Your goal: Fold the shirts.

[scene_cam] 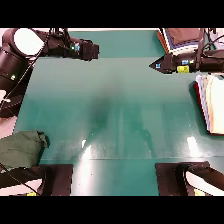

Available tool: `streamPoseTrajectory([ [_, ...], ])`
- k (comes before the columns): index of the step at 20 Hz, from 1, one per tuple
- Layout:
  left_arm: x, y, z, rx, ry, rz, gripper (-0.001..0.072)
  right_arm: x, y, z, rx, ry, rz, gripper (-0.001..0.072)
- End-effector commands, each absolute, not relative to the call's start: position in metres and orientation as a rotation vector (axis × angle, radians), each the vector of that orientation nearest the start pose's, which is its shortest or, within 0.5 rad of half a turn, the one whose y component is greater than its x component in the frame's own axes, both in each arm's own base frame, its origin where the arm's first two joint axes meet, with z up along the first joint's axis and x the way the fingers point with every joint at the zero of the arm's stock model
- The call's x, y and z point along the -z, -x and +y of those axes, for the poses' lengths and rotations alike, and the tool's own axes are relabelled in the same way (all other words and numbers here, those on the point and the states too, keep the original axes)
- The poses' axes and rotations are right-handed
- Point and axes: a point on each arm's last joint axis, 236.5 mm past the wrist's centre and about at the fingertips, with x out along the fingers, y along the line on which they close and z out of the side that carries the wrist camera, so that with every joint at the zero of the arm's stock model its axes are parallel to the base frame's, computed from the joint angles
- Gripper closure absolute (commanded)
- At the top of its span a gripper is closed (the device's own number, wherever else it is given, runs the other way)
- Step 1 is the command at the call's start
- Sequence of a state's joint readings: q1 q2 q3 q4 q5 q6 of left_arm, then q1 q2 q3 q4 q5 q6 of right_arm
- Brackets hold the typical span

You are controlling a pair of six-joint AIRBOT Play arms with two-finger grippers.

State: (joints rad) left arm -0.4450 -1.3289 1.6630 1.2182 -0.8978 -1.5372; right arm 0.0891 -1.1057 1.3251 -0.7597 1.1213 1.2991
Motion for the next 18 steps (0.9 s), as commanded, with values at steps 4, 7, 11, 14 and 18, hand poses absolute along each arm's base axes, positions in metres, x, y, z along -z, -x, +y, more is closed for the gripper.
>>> streamPoseTrajectory([
  [4, -0.247, -0.432, -0.277, 0.646, 0.132, 0.607, 0.0685, -0.212, -0.379, 0.190, -0.708, -0.375, 0.781, 0.0694],
  [7, -0.247, -0.432, -0.277, 0.646, 0.133, 0.606, 0.0685, -0.211, -0.378, 0.190, -0.711, -0.374, 0.787, 0.0694],
  [11, -0.247, -0.432, -0.277, 0.646, 0.133, 0.607, 0.0685, -0.211, -0.377, 0.191, -0.714, -0.372, 0.792, 0.0694],
  [14, -0.265, -0.444, -0.279, 0.638, 0.178, 0.523, 0.0685, -0.210, -0.375, 0.191, -0.718, -0.370, 0.799, 0.0694],
  [18, -0.264, -0.432, -0.225, 0.555, 0.105, 0.598, 0.0685, -0.210, -0.375, 0.191, -0.717, -0.370, 0.799, 0.0694],
])
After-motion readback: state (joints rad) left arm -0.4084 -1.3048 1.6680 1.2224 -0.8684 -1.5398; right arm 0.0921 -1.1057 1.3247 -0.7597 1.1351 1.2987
